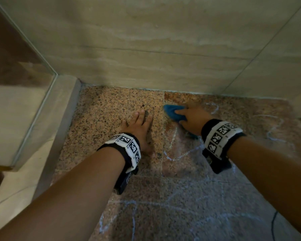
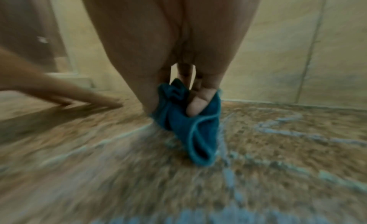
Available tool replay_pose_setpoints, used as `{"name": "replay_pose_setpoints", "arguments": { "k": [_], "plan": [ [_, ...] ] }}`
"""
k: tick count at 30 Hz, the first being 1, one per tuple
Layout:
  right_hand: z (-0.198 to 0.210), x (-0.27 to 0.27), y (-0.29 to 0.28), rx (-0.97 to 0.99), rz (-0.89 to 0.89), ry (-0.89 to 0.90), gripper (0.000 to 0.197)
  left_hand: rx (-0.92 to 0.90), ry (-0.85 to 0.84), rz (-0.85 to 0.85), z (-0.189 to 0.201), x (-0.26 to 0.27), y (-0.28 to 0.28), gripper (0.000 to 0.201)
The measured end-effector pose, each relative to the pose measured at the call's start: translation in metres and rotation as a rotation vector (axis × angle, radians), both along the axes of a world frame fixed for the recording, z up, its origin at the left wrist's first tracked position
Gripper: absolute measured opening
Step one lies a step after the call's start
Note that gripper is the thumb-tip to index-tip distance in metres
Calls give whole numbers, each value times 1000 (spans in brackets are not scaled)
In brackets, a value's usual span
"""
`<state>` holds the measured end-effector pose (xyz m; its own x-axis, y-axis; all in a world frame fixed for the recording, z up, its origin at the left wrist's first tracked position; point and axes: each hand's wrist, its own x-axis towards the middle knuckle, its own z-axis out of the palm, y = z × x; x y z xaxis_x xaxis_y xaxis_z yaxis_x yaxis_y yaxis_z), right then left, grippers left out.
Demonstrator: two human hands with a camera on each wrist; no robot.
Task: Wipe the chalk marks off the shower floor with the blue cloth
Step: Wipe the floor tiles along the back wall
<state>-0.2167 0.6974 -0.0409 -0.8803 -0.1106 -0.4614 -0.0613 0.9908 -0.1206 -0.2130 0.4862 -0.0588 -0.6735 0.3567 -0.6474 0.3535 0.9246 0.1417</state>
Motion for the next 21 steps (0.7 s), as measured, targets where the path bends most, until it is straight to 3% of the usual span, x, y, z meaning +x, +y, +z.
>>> {"name": "replay_pose_setpoints", "arguments": {
  "k": [5, 9, 14, 18, 21],
  "plan": [
    [-13, 15, -17, -207, 2, 48, 37, -19, 9, -7, 1, -2, -1, 131],
    [-11, -4, -8, -91, -15, 59, 37, -40, 8, -22, 3, -2, 0, 135],
    [-18, -25, -10, 24, -233, 113, 37, -50, 6, -19, 2, -4, 1, 136],
    [-27, -28, -19, -163, -269, 247, 44, -57, 19, -23, 0, -5, 1, 137],
    [-20, -39, -15, -175, -233, 378, 49, -53, 25, -29, 0, -5, 0, 136]
  ]
}}
